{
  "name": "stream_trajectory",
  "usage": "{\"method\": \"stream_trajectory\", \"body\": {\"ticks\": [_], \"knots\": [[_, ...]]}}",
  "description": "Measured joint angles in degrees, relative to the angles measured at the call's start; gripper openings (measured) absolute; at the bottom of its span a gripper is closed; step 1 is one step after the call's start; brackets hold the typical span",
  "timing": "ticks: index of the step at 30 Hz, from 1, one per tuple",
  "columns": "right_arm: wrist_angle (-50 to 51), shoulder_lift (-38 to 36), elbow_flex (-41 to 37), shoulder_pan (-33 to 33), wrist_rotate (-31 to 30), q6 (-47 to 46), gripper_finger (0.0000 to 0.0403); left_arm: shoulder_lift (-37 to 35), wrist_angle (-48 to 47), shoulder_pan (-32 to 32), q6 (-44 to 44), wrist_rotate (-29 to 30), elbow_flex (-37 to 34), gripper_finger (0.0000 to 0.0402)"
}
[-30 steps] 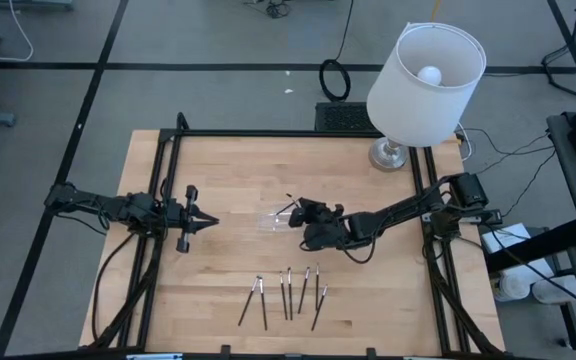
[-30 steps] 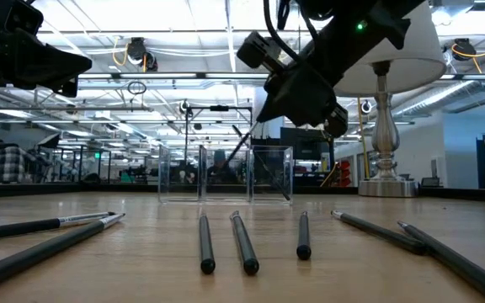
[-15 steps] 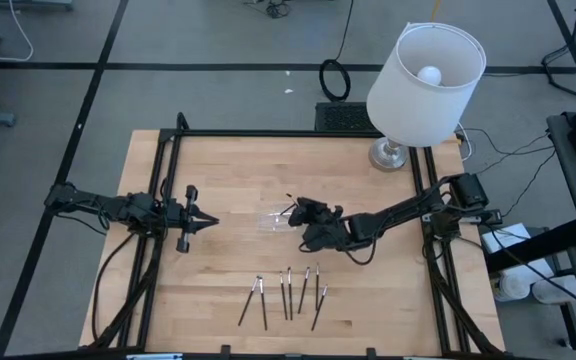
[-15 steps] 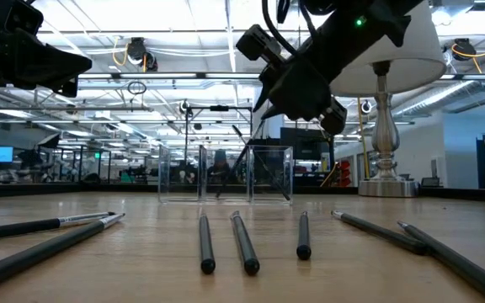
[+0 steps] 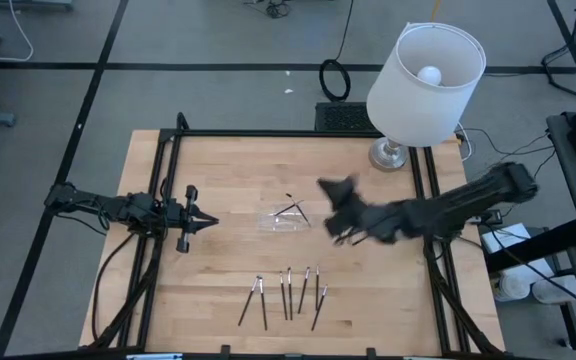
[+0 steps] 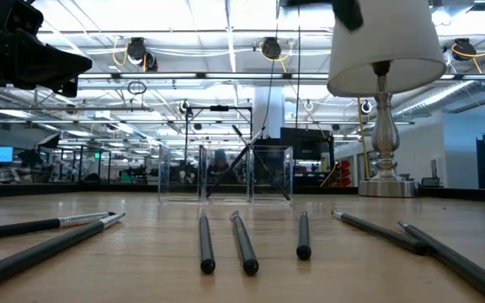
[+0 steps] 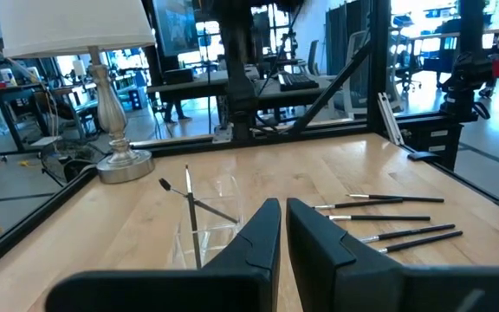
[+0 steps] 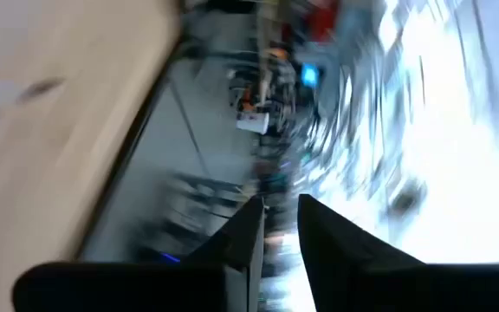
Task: Pick & Place Makeup Supplies
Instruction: Put the makeup brush into the transparent organizer
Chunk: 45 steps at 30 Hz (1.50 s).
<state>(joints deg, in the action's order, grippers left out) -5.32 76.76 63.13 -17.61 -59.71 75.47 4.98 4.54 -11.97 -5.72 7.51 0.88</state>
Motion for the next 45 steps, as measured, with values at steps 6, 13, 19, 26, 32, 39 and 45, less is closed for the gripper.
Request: {"method": "stream_trajectory", "body": {"ticks": [6, 13, 19, 26, 32, 39, 45], "knots": [[6.47, -14.12, -0.05, 4.15, 15.84, -51.04, 0.0065, 0.02, -0.01, -0.02, 0.00, 0.00, -0.01, 0.0031], [0.77, -18.50, -13.20, 9.27, 56.97, -70.10, 0.0065, 0.02, -0.02, -0.02, 0.00, 0.00, 0.00, 0.0031], [-29.46, -17.75, -31.51, 9.38, 59.83, -74.28, 0.0065, 0.02, 0.00, -0.02, 0.02, 0.00, 0.00, 0.0031], [-50.22, -18.22, -44.47, 10.50, 59.98, -77.06, 0.0065, 0.01, -0.01, -0.02, 0.00, 0.00, 0.00, 0.0031], [-55.61, -20.57, -48.38, 10.54, 59.98, -78.61, 0.0065, 0.01, 0.00, -0.06, 7.05, -0.02, 0.00, 0.0031], [-55.76, -22.02, -49.92, 10.52, 59.92, -79.11, 0.0065, 0.00, -0.02, -0.06, 8.88, 0.00, 0.03, 0.0031], [-55.68, -22.01, -49.96, 10.52, 59.77, -79.01, 0.0065, 0.02, 0.00, -0.04, 8.87, 0.00, 0.03, 0.0031]]}}
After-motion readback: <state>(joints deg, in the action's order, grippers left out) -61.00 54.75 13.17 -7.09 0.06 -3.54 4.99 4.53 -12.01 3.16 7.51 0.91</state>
